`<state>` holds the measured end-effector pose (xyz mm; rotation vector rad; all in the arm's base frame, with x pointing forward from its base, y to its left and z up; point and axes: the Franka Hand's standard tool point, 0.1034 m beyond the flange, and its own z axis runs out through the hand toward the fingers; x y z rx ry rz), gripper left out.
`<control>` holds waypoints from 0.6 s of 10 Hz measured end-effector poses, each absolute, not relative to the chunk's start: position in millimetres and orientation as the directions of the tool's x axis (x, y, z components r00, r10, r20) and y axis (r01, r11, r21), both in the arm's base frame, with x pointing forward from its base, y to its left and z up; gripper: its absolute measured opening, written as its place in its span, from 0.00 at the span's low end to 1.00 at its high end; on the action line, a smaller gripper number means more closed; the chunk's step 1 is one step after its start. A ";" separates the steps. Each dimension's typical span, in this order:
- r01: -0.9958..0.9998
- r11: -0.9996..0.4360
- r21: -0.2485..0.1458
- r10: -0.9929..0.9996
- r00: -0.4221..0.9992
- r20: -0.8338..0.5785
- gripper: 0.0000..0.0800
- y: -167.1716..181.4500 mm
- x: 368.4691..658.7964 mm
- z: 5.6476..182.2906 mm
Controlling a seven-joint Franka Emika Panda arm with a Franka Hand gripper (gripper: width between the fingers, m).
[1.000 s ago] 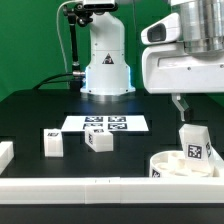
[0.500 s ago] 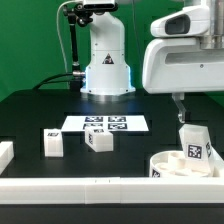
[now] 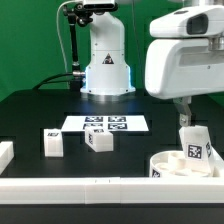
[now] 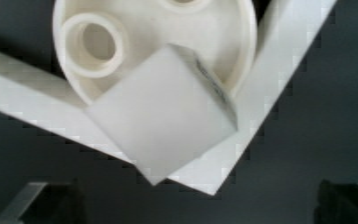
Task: Assemble stool
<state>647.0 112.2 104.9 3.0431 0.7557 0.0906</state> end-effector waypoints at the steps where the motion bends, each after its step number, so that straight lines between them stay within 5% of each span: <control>1: 0.581 -0.813 0.027 0.582 0.812 0.046 0.81 111.2 646.0 102.1; 4: 0.777 -0.627 0.042 0.778 0.628 0.012 0.81 110.6 642.2 92.0; 6: 0.771 -0.636 0.039 0.772 0.636 0.009 0.81 112.6 640.5 86.2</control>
Offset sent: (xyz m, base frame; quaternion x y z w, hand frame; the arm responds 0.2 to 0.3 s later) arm -0.0014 0.0104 -0.0134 0.0015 -0.0117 -0.2672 0.9636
